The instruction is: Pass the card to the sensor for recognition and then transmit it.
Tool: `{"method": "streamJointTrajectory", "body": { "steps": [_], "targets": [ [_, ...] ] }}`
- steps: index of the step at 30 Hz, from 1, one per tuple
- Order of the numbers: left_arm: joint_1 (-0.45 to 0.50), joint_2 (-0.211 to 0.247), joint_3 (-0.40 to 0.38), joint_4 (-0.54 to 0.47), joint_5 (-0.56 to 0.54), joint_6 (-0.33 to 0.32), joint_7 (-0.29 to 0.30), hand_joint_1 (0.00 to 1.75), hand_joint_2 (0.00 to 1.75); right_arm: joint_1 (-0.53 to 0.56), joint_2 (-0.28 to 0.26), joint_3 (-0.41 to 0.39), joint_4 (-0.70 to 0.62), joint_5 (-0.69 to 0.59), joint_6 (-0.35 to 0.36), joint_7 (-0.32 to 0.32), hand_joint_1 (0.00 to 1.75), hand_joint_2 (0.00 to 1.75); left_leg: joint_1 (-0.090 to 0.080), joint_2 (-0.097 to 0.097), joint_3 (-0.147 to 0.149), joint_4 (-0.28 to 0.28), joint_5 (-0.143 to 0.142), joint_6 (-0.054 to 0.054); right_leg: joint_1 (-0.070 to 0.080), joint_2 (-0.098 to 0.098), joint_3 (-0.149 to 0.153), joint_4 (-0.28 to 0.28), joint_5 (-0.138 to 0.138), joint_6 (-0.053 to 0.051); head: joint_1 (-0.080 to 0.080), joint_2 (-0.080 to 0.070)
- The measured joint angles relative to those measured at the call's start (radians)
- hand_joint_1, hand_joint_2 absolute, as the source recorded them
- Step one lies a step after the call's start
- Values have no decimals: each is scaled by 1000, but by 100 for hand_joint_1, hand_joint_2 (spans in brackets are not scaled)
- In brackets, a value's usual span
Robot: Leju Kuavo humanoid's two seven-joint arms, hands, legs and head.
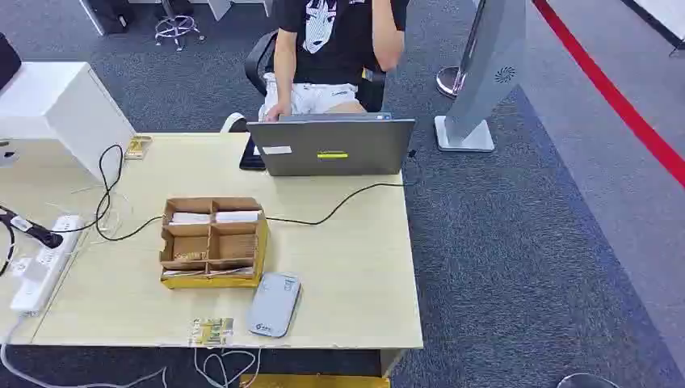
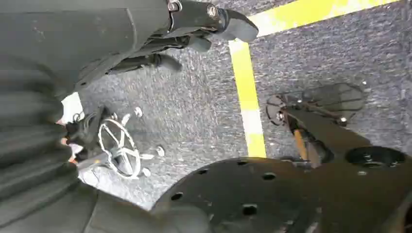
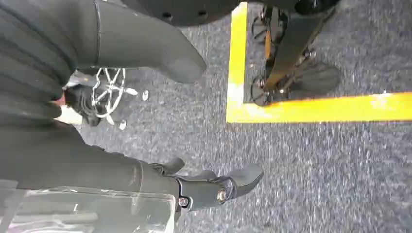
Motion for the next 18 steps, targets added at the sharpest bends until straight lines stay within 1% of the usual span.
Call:
{"method": "streamJointTrajectory", "body": {
  "steps": [7, 11, 12, 15, 18],
  "targets": [
    [-26, -5, -50, 17, 108, 25, 0, 0, 175, -31, 27, -163, 21, 187, 5, 2, 0, 175, 0, 0, 0, 0, 0, 0, 0, 0, 0, 0, 0, 0, 0, 0],
    [-37, -10, -60, 20, 180, 38, -13, 0, 175, -46, 39, -240, 29, 284, 6, -1, 0, 175, 0, 0, 0, 0, 0, 0, 0, 0, 0, 0, 0, 0, 0, 0],
    [-40, -10, -61, 24, 200, 40, -19, 0, 175, -51, 42, -266, 32, 306, 6, -2, 0, 0, 0, 0, 0, 0, 0, 0, 0, 0, 0, 0, 0, 0, 0, 0],
    [-46, -11, -61, 27, 257, 39, -49, 0, 175, -65, 53, -341, 40, 357, 6, -11, 0, 0, 0, 0, 0, 0, 0, 0, 0, 0, 0, 0, 0, 0, 0, 0],
    [-56, -11, -62, 39, 317, 26, -97, 0, 175, -80, 63, -424, 49, 404, 9, -35, 0, 0, 0, 0, 0, 0, 0, 0, 0, 0, 0, 0, 0, 0, 0, 0]
  ]
}}
